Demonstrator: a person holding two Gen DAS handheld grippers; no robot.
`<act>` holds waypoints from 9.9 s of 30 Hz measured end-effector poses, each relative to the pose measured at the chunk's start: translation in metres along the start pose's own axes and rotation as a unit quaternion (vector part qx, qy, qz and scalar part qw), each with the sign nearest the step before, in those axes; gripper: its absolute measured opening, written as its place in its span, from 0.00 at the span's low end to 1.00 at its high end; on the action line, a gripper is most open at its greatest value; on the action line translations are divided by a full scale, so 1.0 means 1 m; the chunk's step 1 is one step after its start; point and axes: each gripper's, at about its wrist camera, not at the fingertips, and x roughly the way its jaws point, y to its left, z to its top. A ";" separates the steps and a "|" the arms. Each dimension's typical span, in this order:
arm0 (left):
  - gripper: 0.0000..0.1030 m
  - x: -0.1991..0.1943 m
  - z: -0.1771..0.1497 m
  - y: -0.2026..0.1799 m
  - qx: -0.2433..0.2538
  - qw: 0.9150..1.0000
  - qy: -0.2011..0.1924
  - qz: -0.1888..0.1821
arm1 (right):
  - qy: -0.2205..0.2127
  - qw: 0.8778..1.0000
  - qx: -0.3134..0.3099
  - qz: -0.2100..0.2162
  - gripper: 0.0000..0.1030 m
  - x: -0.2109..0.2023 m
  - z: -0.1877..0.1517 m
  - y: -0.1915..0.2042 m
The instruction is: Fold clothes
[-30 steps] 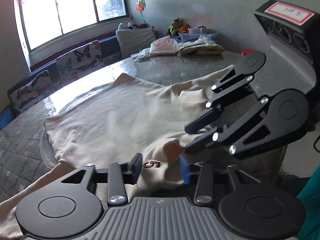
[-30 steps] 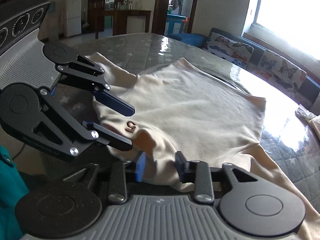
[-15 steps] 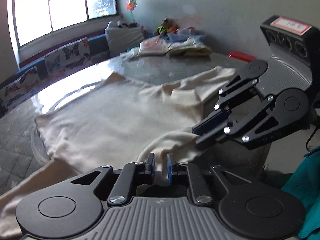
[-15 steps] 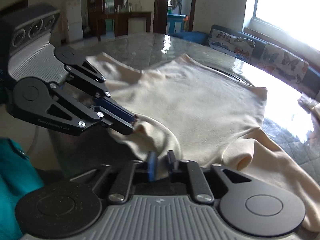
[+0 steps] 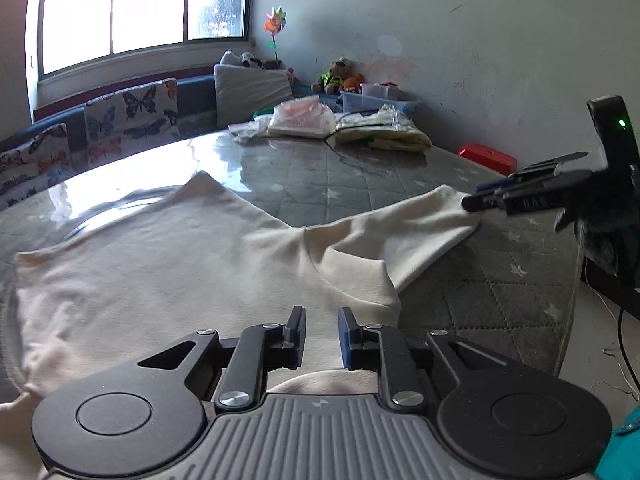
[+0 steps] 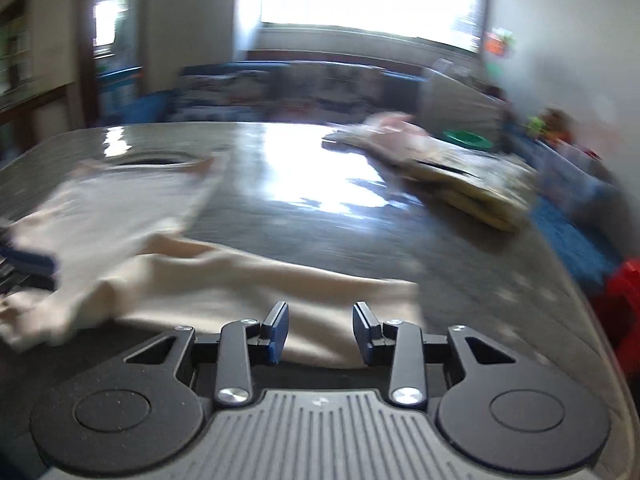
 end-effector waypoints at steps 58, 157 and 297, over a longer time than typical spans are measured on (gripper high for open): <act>0.47 0.032 0.009 -0.052 0.135 0.987 0.010 -0.081 | -0.002 0.998 -0.047 -0.042 0.36 0.088 0.041 -0.031; 0.93 -0.111 -0.050 0.180 -0.267 0.913 -0.052 0.304 | -0.003 0.960 -0.155 0.231 1.00 0.074 0.022 0.211; 1.00 -0.141 -0.083 0.132 -0.243 0.949 -0.093 0.178 | -0.004 0.937 -0.131 0.325 0.05 0.015 0.049 0.299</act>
